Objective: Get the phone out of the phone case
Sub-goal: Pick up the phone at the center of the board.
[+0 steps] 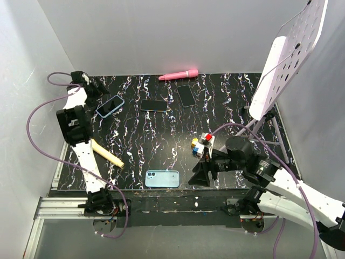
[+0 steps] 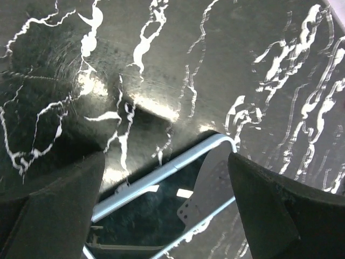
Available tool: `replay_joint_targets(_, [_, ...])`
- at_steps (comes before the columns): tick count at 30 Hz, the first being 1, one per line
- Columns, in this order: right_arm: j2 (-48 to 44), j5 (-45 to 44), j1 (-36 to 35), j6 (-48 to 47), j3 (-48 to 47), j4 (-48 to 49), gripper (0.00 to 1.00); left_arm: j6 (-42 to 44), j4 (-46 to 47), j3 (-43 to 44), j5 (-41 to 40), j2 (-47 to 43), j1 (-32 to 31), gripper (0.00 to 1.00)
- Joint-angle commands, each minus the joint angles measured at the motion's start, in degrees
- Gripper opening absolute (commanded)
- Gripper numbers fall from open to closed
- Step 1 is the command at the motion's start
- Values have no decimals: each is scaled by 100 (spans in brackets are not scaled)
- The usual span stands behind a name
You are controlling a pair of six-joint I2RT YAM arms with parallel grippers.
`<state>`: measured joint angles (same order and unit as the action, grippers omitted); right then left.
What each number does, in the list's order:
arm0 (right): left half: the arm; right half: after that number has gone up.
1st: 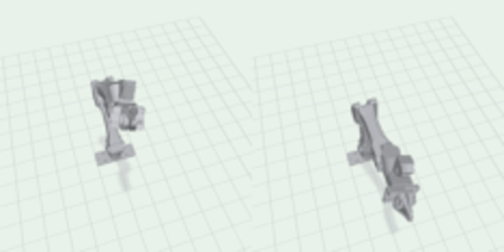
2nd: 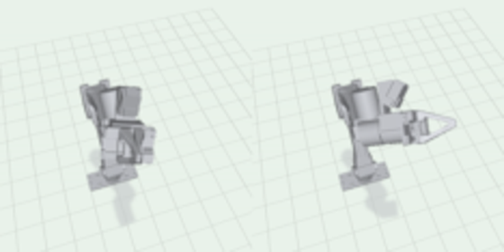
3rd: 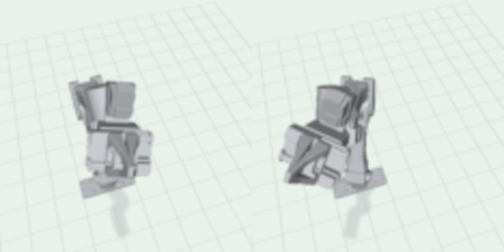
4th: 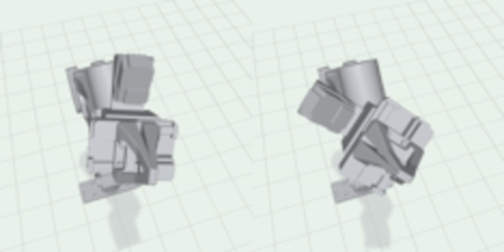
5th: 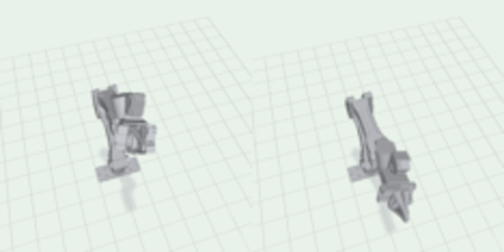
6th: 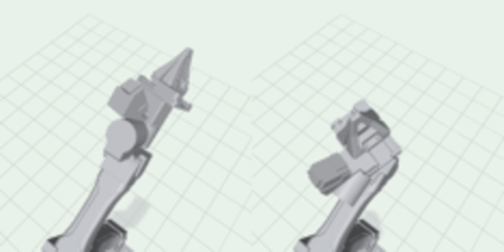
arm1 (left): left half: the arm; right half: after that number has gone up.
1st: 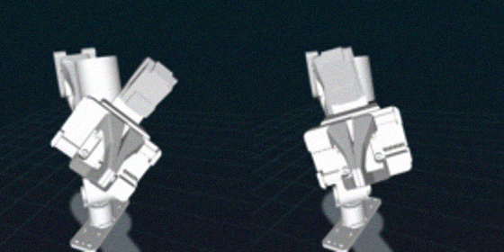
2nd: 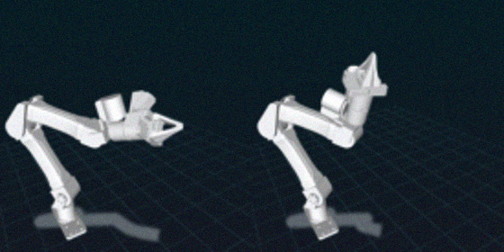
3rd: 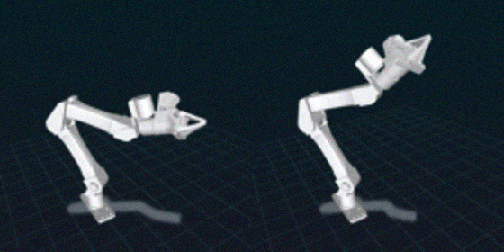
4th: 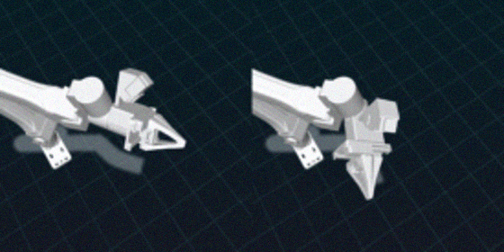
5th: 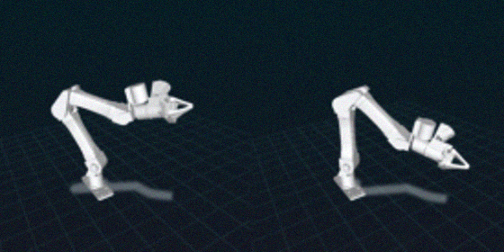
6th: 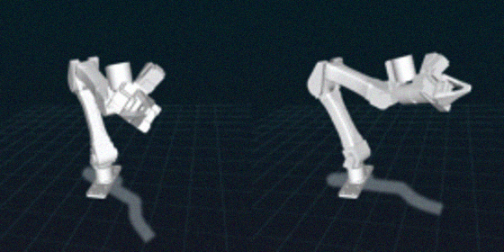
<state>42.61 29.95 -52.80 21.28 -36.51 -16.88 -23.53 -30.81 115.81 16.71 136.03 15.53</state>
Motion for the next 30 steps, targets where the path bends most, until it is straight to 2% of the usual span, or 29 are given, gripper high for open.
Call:
replay_joint_targets(1, [-375, -130, -20, 192, 74, -131, 78, 226, -381, 574, 333, 283, -24, 98])
replay_joint_targets(4, [-508, -200, -20, 306, 197, -78, 78, 322, -593, 470, 253, 215, -24, 98])
replay_joint_targets(8, [-561, -139, -20, 430, 478, 228, 78, 699, -637, -451, 369, -321, -181, 98])
replay_joint_targets(13, [-544, 28, -20, 474, 619, 598, 78, 1368, -997, -1279, -211, -848, -620, 98])
replay_joint_targets(19, [-622, 55, -29, 500, 645, 599, 78, 1571, -1094, -2105, -1001, -1218, -1095, 98])
replay_joint_targets(24, [-964, -95, -29, 658, 865, 581, 78, 1352, -1234, -1853, -2090, -895, -1473, 98])
replay_joint_targets(27, [-1140, -209, -29, 728, 944, 520, 78, 1202, -1682, -1256, -2881, -421, -1746, 98])
replay_joint_targets(30, [-1263, -306, -29, 772, 962, 405, 78, 1201, -2165, -614, -3165, 63, -1773, 97])
